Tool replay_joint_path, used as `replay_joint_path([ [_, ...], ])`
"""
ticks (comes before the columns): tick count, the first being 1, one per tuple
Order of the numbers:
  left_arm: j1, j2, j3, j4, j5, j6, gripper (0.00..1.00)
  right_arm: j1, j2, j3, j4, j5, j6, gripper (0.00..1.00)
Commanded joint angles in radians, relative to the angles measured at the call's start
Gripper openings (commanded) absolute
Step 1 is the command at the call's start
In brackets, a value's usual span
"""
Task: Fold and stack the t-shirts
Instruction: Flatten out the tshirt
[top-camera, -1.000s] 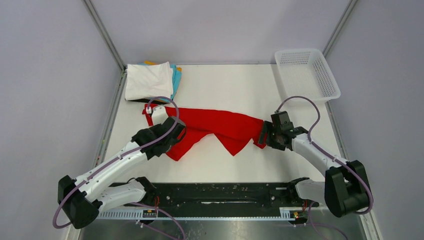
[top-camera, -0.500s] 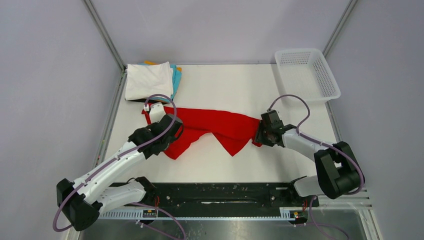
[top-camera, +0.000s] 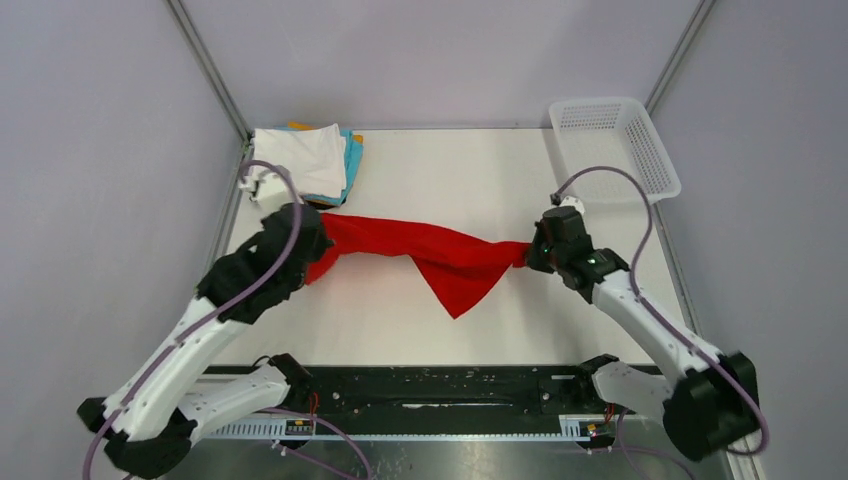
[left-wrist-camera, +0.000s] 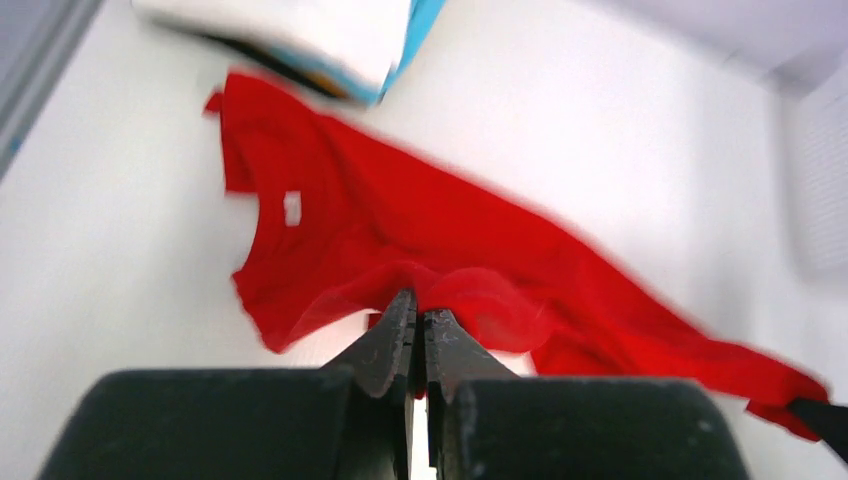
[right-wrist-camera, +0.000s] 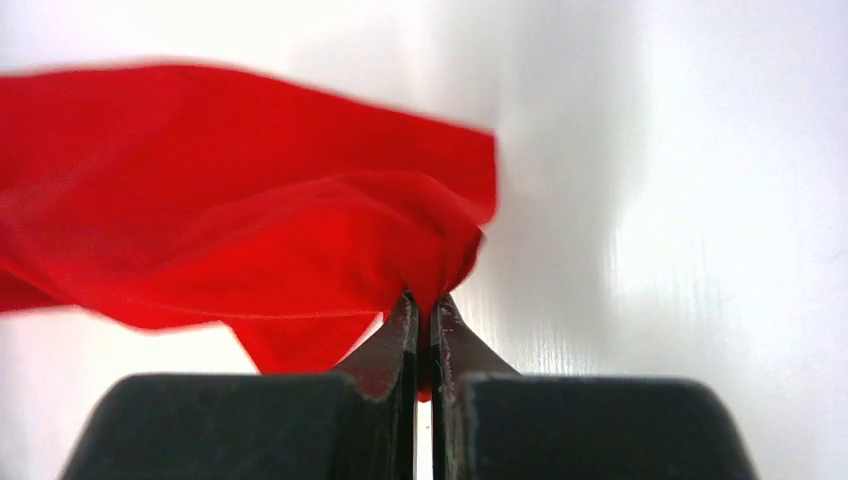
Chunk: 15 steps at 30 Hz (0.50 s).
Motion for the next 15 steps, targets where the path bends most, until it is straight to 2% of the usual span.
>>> replay_joint_path([
  [1,0.005,-0.11,0.198,0.126,-0.096,0.195,0.0,0.005,-0.205,0.186,-0.187,0.076,-0.126,0.0],
  [4,0.005,-0.156,0.317,0.228,-0.042,0.314,0.0,0.005,-0.287,0.327,-0.314,0.079,-0.164,0.0],
  [8,0.006,-0.192,0.449,0.322,0.091,0.438,0.0,0.005,-0.392,0.505,-0.391,0.034,-0.184,0.0],
  [15,0.005,-0.189,0.715,0.329,0.322,0.543,0.0,0.005,-0.517,0.787,-0.458,-0.098,-0.19,0.0],
])
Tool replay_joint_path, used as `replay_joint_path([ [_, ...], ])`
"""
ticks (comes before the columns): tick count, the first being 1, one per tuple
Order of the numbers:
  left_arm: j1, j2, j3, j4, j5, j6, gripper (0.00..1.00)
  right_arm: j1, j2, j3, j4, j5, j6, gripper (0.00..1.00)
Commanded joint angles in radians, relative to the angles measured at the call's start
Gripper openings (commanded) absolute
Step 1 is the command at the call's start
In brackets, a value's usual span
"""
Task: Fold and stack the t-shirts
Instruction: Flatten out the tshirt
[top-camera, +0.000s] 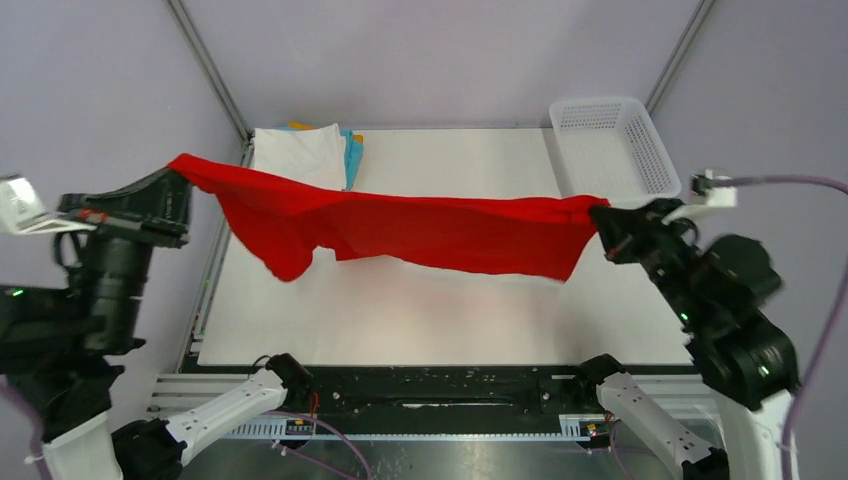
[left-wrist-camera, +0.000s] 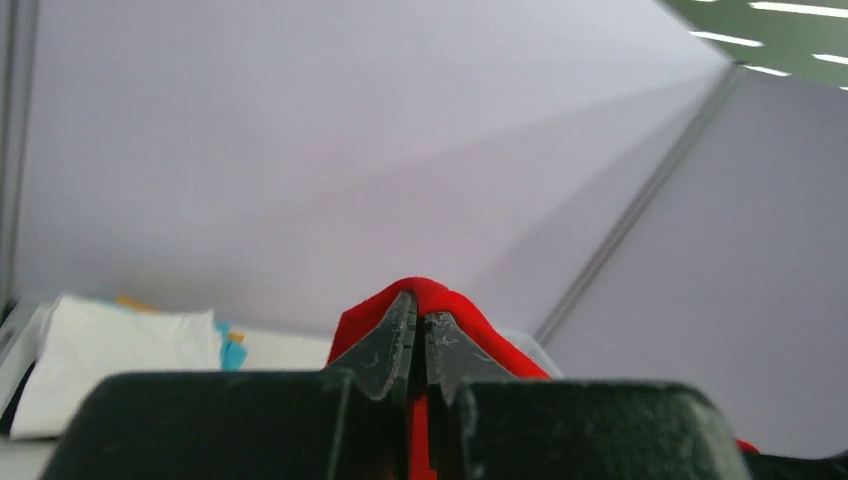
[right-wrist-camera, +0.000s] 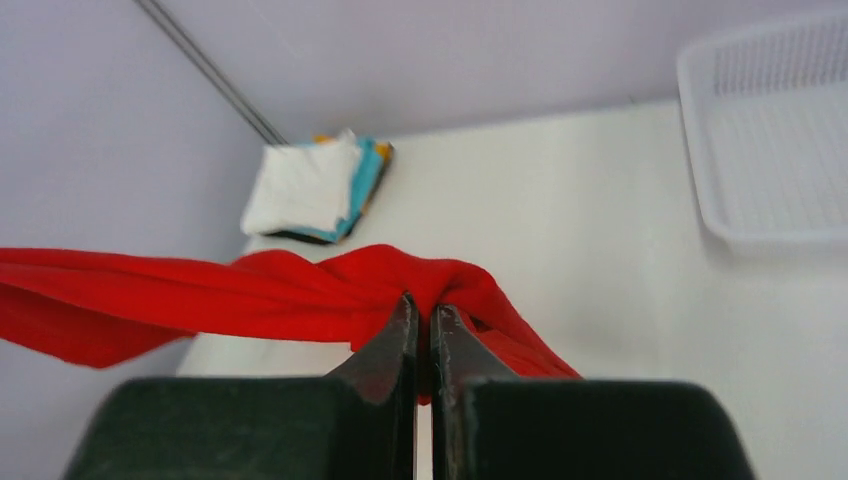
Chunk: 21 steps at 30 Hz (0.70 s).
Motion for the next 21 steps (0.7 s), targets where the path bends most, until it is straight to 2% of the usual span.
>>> replay_joint_path([
  [1,0.005,0.009,0.155,0.077,0.199,0.117,0.0,0.005,-0.076,0.16,-0.079,-0.096,-0.025,0.0],
  [6,0.005,0.072,0.339,0.068,0.369,0.147,0.0,0.005,-0.128,0.264,-0.115,-0.138,-0.01,0.0],
  [11,0.007,0.155,0.509,0.048,0.425,0.172,0.0,0.005,-0.138,0.341,-0.152,-0.161,-0.003,0.0],
  [14,0.006,0.197,0.532,0.061,0.396,0.188,0.0,0.005,-0.139,0.347,-0.148,-0.137,-0.005,0.0],
  [17,0.006,0.231,0.489,0.105,0.355,0.207,0.0,0.005,-0.137,0.31,-0.131,-0.048,-0.005,0.0],
  [21,0.005,0.303,0.352,0.185,0.16,0.261,0.0,0.005,-0.124,0.2,-0.101,0.115,-0.004,0.0],
])
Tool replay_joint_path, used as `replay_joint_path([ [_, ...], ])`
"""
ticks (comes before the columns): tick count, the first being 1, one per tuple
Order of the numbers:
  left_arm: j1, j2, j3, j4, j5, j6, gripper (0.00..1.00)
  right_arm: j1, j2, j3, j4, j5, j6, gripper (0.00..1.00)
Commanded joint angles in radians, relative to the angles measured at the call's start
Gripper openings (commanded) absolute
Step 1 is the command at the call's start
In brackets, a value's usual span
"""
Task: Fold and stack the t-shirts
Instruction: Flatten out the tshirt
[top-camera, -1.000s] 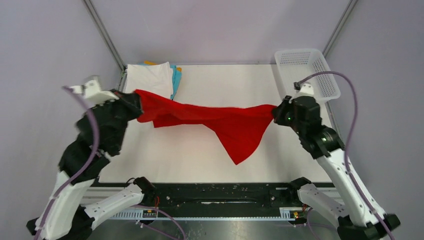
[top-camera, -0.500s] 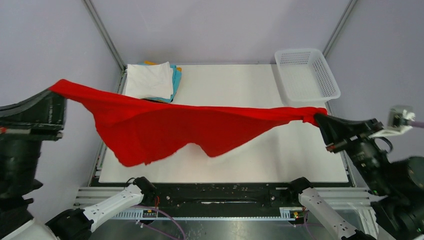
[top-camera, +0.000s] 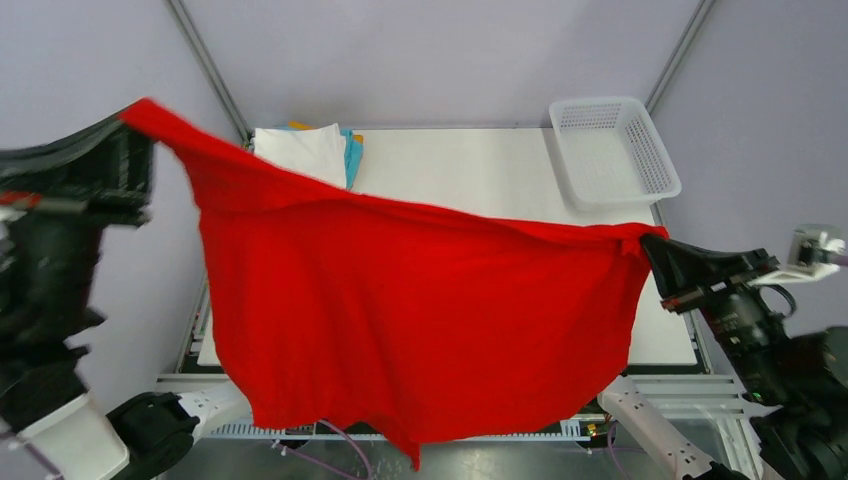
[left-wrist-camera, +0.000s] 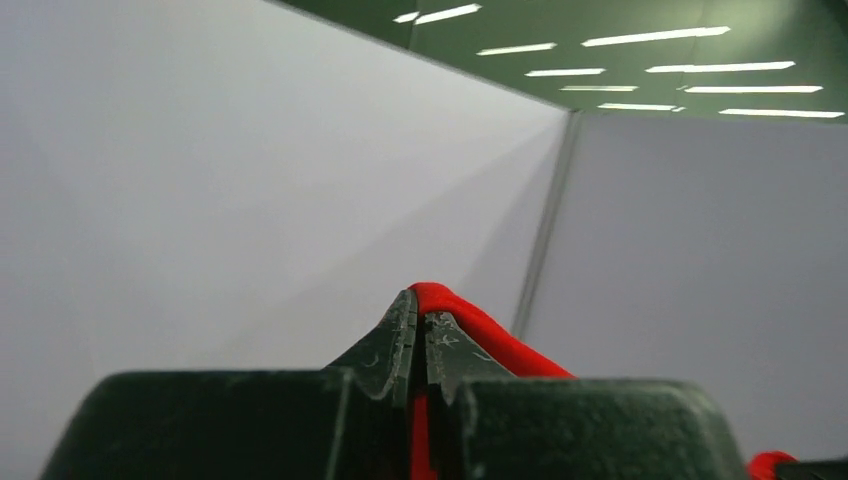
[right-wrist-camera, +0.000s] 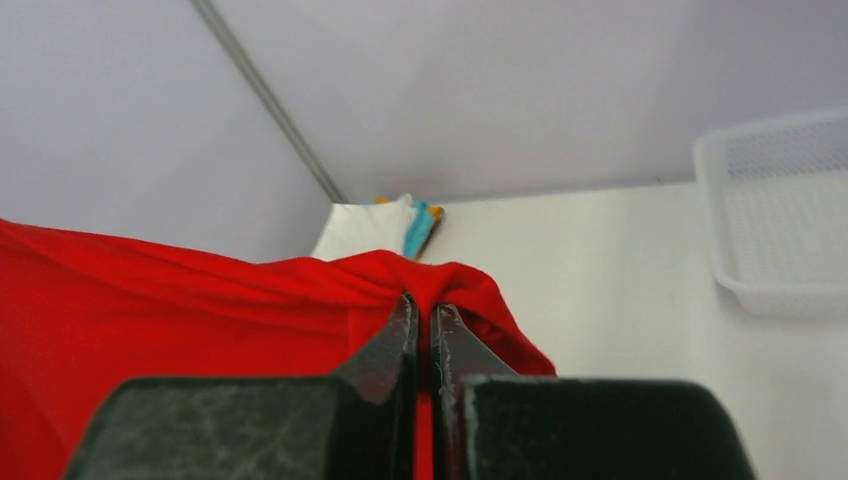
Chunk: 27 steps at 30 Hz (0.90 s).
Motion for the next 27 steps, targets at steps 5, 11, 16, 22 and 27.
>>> replay_joint_path([
  [5,0.034,0.256,-0.375,0.304,-0.562,0.167,0.0,0.003,0.083,-0.349,0.113,0.437,0.033,0.0],
  [11,0.193,0.553,-0.557,0.269,-0.414,0.056,0.03,-0.005,0.246,-0.713,0.304,0.571,0.116,0.0],
  [16,0.276,0.837,-0.567,0.228,-0.275,-0.059,0.04,-0.086,0.542,-0.851,0.547,0.403,0.167,0.02],
  [22,0.324,1.137,-0.296,0.09,-0.175,-0.105,0.6,-0.159,0.893,-0.681,0.582,0.365,0.202,0.53],
  [27,0.33,1.155,-0.18,-0.017,-0.163,-0.161,0.99,-0.164,0.942,-0.571,0.489,0.322,0.157,0.97],
])
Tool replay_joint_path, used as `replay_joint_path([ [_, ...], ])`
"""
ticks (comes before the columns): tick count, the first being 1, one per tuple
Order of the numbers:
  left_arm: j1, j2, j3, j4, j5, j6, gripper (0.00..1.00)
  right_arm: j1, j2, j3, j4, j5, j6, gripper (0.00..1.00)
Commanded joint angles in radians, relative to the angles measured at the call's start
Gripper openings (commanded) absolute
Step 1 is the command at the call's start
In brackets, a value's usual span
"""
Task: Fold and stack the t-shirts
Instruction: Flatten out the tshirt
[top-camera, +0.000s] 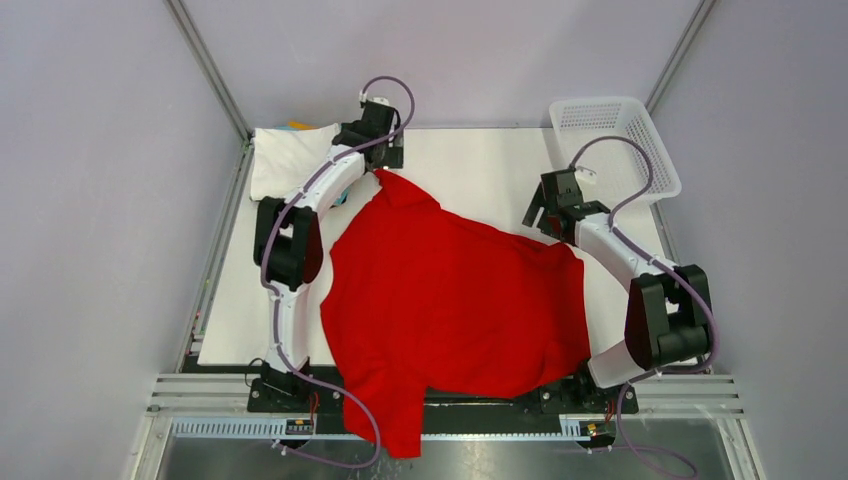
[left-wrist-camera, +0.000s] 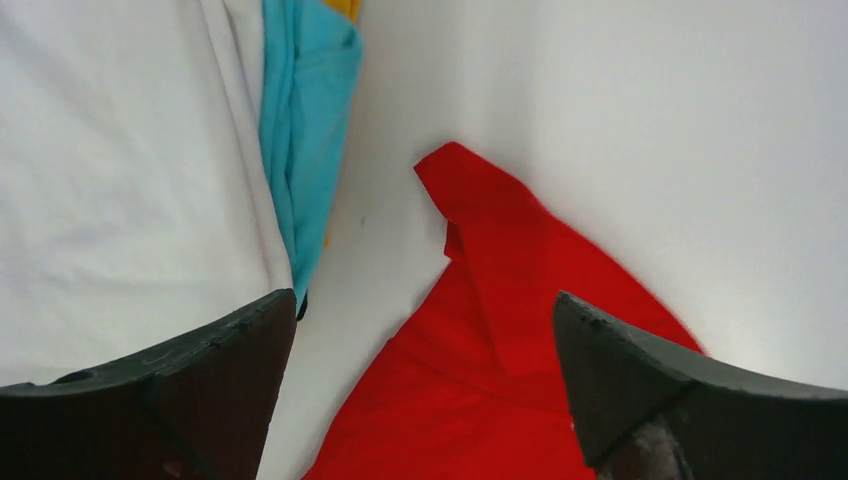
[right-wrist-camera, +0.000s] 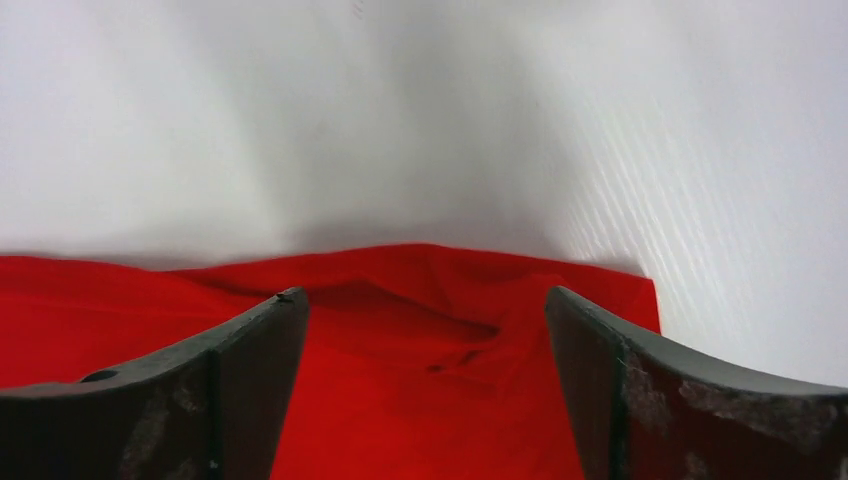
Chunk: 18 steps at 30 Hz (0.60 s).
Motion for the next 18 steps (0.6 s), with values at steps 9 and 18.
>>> replay_joint_path([
  [9,-0.014,-0.47,-0.499,0.096,0.324,-0.303,0.99,-0.004,-0.168,-0.06,-0.076,-0.21,-0.003,0.99],
  [18,-0.092,-0.693,-0.918,0.258,0.435,-0.44,0.99,0.001,-0.367,-0.269,-0.093,-0.321,0.081,1.0],
])
